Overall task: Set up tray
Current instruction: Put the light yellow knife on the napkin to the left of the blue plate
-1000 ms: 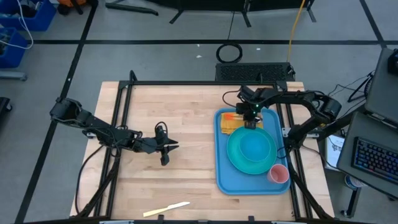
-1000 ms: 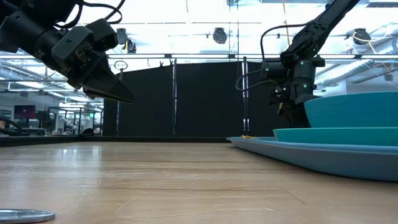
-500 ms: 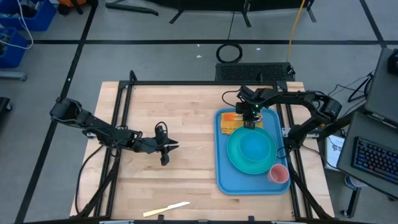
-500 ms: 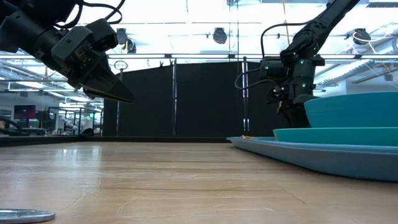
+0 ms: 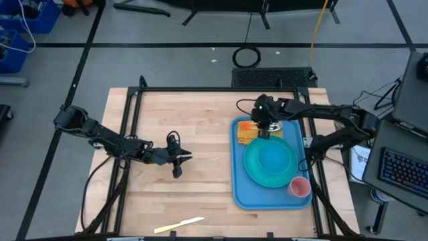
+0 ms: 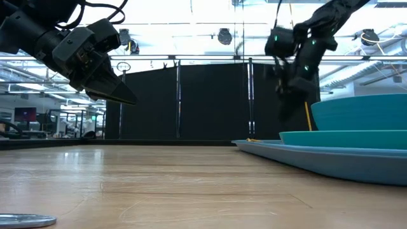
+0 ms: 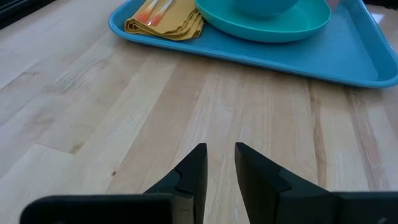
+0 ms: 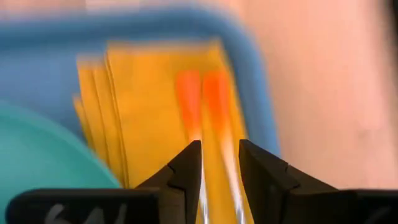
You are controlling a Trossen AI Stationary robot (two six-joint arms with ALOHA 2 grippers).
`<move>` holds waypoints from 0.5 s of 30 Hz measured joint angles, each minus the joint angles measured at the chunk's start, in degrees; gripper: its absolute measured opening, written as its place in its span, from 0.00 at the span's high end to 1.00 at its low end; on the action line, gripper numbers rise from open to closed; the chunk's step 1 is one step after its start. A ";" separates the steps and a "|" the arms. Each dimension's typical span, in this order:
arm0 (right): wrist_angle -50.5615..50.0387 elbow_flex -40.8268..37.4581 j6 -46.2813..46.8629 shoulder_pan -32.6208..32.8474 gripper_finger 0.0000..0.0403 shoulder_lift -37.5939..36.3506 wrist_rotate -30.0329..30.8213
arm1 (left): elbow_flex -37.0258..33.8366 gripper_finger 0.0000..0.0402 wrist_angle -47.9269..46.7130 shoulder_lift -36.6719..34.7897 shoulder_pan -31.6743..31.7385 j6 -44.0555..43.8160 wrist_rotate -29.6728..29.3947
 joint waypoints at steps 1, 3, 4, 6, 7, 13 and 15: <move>1.88 0.00 1.36 0.62 0.76 -0.98 0.00 | -0.01 0.79 0.00 0.00 0.00 0.00 0.01; 6.97 0.00 4.71 1.84 0.77 -2.49 0.00 | -0.01 0.79 0.00 -0.01 0.01 0.00 0.04; 9.97 0.00 6.67 2.37 0.77 -3.15 0.00 | -0.01 0.79 0.00 0.00 -0.01 0.00 0.07; 15.76 0.00 11.14 3.19 0.78 -4.39 0.00 | 0.00 0.79 -0.01 0.00 0.01 0.00 0.07; 19.25 0.00 13.23 3.57 0.79 -4.89 0.00 | -0.01 0.79 -0.01 0.00 0.01 0.01 0.07; 35.82 0.00 19.37 6.57 0.81 -6.43 0.34 | -0.01 0.79 0.11 -0.01 -0.01 0.02 0.09; 41.57 0.00 21.81 8.46 0.82 -6.32 -0.66 | 0.01 0.79 0.22 0.01 -0.01 0.02 0.09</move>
